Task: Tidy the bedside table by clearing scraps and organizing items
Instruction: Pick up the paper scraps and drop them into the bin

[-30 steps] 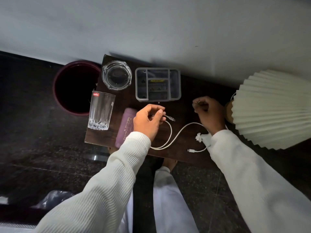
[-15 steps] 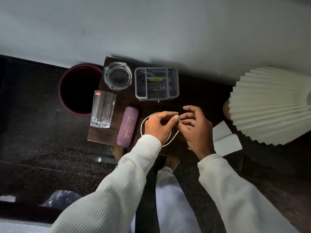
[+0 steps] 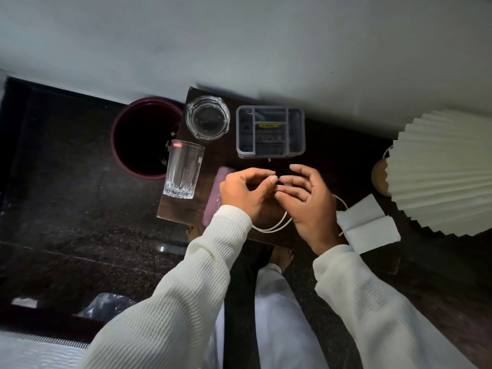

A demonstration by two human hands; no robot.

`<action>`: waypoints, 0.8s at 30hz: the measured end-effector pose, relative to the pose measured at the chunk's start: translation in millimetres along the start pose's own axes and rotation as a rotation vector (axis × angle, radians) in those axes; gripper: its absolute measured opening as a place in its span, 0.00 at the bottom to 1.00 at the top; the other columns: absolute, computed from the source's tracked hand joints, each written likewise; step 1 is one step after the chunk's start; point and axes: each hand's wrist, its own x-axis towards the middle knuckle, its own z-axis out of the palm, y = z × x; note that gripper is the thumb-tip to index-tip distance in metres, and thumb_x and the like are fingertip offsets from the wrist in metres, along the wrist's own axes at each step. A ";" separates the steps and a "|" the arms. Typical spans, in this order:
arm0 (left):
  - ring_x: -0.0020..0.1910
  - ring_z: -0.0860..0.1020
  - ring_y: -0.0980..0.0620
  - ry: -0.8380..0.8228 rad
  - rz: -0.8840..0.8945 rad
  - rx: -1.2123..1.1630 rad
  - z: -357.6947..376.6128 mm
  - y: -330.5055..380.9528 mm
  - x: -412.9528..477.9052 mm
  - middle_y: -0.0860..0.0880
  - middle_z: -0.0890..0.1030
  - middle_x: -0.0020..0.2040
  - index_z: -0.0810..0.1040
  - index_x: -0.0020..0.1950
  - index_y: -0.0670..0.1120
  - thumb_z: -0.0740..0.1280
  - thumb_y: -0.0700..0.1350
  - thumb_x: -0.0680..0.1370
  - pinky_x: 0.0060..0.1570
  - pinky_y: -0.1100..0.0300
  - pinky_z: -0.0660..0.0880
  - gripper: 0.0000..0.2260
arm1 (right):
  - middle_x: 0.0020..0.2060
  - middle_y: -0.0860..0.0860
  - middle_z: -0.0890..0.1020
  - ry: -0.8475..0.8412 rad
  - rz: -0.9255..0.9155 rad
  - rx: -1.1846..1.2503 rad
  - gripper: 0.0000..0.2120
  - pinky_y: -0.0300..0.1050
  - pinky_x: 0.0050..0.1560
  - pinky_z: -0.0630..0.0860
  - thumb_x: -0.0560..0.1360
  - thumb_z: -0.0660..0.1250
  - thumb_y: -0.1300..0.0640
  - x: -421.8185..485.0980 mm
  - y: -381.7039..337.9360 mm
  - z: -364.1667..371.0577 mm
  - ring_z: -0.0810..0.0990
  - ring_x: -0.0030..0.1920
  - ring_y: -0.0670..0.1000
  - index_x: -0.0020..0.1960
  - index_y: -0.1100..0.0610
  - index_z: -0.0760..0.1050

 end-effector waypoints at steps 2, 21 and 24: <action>0.35 0.84 0.57 0.002 -0.038 -0.141 -9.3 1.1 4.3 0.50 0.86 0.37 0.85 0.46 0.46 0.74 0.40 0.74 0.41 0.64 0.80 0.03 | 0.51 0.53 0.83 0.008 0.013 0.010 0.24 0.33 0.47 0.79 0.71 0.73 0.70 1.5 1.8 5.2 0.86 0.48 0.44 0.64 0.56 0.72; 0.39 0.83 0.52 0.429 -0.288 -0.413 -179.2 -46.0 119.3 0.46 0.84 0.41 0.80 0.49 0.43 0.68 0.34 0.77 0.47 0.58 0.82 0.05 | 0.45 0.56 0.84 0.257 0.194 0.173 0.14 0.34 0.40 0.82 0.76 0.70 0.64 25.1 27.9 48.4 0.84 0.40 0.47 0.61 0.60 0.75; 0.39 0.83 0.51 0.492 -0.373 -0.513 -197.1 -59.3 140.1 0.45 0.83 0.42 0.80 0.52 0.40 0.67 0.33 0.77 0.50 0.57 0.81 0.06 | 0.44 0.54 0.84 0.280 0.189 0.118 0.13 0.33 0.39 0.81 0.76 0.70 0.63 28.7 31.3 46.7 0.85 0.39 0.44 0.59 0.57 0.76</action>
